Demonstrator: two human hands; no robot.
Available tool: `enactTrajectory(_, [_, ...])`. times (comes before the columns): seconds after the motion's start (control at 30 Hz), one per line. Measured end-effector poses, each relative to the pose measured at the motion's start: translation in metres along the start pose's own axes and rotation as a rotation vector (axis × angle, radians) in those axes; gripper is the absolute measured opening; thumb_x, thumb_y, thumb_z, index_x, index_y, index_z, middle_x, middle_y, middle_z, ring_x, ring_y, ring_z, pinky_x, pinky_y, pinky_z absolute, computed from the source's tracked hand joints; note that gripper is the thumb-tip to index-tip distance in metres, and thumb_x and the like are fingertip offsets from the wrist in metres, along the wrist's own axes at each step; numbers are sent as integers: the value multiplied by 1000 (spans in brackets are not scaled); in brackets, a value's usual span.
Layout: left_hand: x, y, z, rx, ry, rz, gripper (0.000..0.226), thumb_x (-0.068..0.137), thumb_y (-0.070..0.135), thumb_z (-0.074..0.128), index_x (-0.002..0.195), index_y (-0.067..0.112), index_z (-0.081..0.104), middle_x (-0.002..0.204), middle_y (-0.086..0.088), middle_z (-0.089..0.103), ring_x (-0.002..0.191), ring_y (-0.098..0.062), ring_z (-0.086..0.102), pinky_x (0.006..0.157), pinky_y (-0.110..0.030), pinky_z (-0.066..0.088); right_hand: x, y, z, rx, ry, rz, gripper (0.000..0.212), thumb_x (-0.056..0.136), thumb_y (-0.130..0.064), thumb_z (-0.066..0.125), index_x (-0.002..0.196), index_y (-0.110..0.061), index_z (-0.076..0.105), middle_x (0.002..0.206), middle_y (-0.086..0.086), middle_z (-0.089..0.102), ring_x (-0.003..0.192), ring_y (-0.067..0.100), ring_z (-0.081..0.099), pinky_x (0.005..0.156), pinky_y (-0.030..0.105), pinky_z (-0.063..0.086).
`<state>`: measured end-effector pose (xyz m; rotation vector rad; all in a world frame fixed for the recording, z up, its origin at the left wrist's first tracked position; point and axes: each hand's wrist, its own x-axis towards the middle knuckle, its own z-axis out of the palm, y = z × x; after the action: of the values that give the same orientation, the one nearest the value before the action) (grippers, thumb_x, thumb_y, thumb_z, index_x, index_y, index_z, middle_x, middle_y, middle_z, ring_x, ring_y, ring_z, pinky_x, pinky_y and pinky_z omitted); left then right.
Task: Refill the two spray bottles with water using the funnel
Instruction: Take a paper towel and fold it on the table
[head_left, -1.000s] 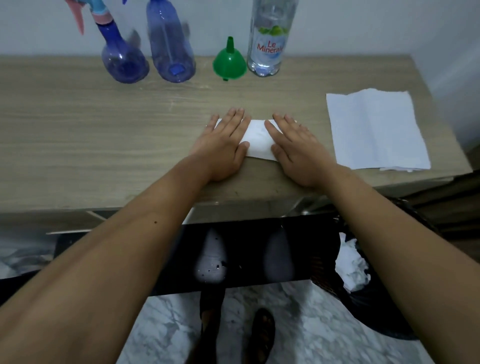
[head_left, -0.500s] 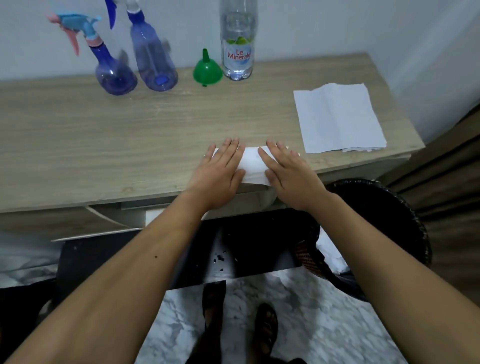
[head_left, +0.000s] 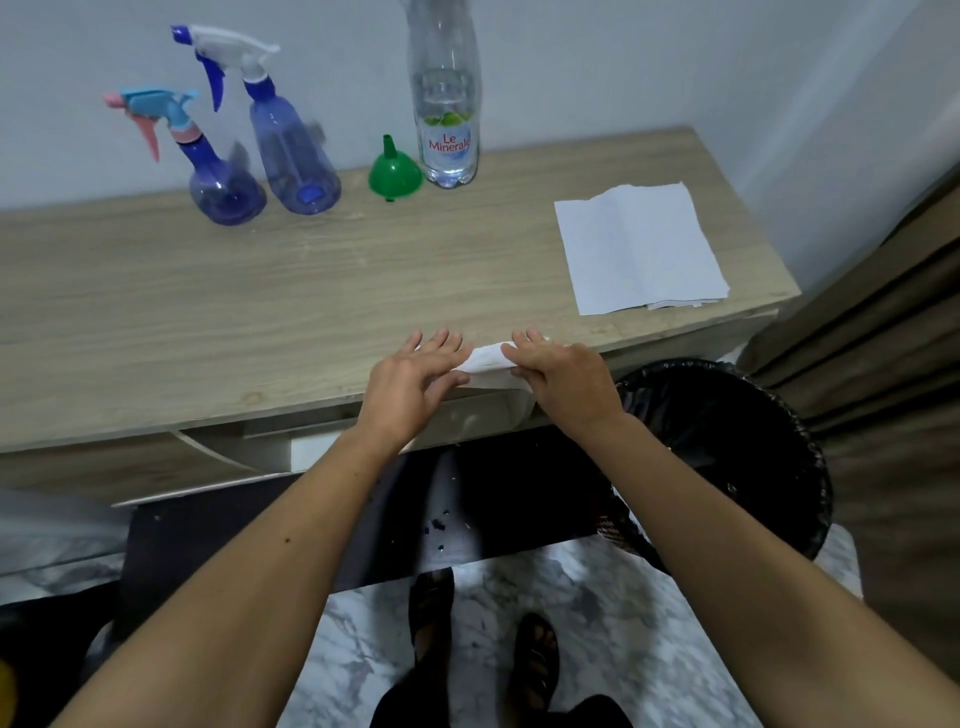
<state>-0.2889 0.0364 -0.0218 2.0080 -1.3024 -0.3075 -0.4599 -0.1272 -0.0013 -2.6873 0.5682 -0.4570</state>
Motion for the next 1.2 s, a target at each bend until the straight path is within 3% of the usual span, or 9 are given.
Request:
enactTrajectory(0.07, [-4, 3, 5, -81, 75, -40, 33, 92, 20, 81, 126, 18, 77, 138, -5, 68, 139, -6, 52, 129, -29, 27, -5, -2, -4, 105, 53, 71, 28, 88, -10, 81, 115, -16, 82, 124, 10, 76, 114, 31, 74, 91, 49, 64])
enactTrajectory(0.2, [-16, 16, 18, -66, 179, -17, 24, 87, 20, 86, 111, 16, 83, 119, -6, 77, 126, -15, 66, 117, -30, 46, -31, 5, -14, 167, 82, 99, 20, 87, -14, 81, 106, -14, 84, 104, 6, 83, 92, 28, 79, 84, 39, 63])
enactTrajectory(0.3, [-20, 38, 39, -91, 115, 83, 19, 88, 30, 82, 106, 25, 84, 110, -2, 81, 107, -18, 78, 97, -37, 60, -70, 24, -26, 228, 144, 141, 19, 86, -10, 85, 105, -9, 83, 101, 3, 82, 89, 20, 78, 84, 35, 62])
enactTrajectory(0.47, [-11, 80, 99, 3, -102, 255, 17, 90, 25, 80, 106, 21, 84, 107, 2, 81, 93, -20, 78, 78, -39, 64, -137, 73, -45, 270, 177, 302, 18, 88, -8, 84, 106, -9, 82, 104, 3, 78, 93, 16, 75, 85, 40, 63])
enactTrajectory(0.63, [4, 117, 168, 20, -260, 353, 20, 91, 22, 76, 109, 17, 82, 108, -1, 80, 96, -24, 76, 81, -34, 59, -197, 113, -62, 166, 187, 468, 17, 90, -11, 83, 107, -10, 82, 102, 3, 69, 89, 18, 70, 80, 34, 61])
enactTrajectory(0.8, [15, 142, 222, -26, -340, 385, 27, 85, 15, 85, 112, 15, 80, 109, -3, 79, 98, -25, 75, 84, -35, 59, -242, 144, -63, 81, 187, 615, 17, 93, -14, 80, 110, -14, 81, 106, 4, 70, 99, 27, 65, 86, 38, 56])
enactTrajectory(0.93, [12, 144, 244, -39, -402, 328, 45, 84, 19, 87, 126, 11, 74, 124, -7, 76, 113, -28, 72, 97, -42, 58, -259, 159, -53, 108, 155, 720, 20, 92, -14, 78, 112, -17, 79, 113, 2, 68, 105, 29, 61, 88, 39, 53])
enactTrajectory(1.03, [4, 141, 247, -54, -451, 262, 53, 86, 22, 87, 135, 14, 70, 135, -4, 71, 126, -24, 65, 107, -38, 50, -268, 161, -46, 142, 137, 759, 25, 92, -14, 78, 116, -18, 77, 117, 1, 66, 110, 27, 61, 92, 33, 48])
enactTrajectory(1.2, [0, 120, 248, -69, -441, 282, 46, 90, 21, 84, 134, 14, 69, 130, -3, 72, 121, -21, 66, 102, -36, 53, -273, 163, -36, 128, 131, 753, 21, 93, -13, 78, 113, -16, 78, 113, 1, 67, 108, 26, 60, 90, 29, 45])
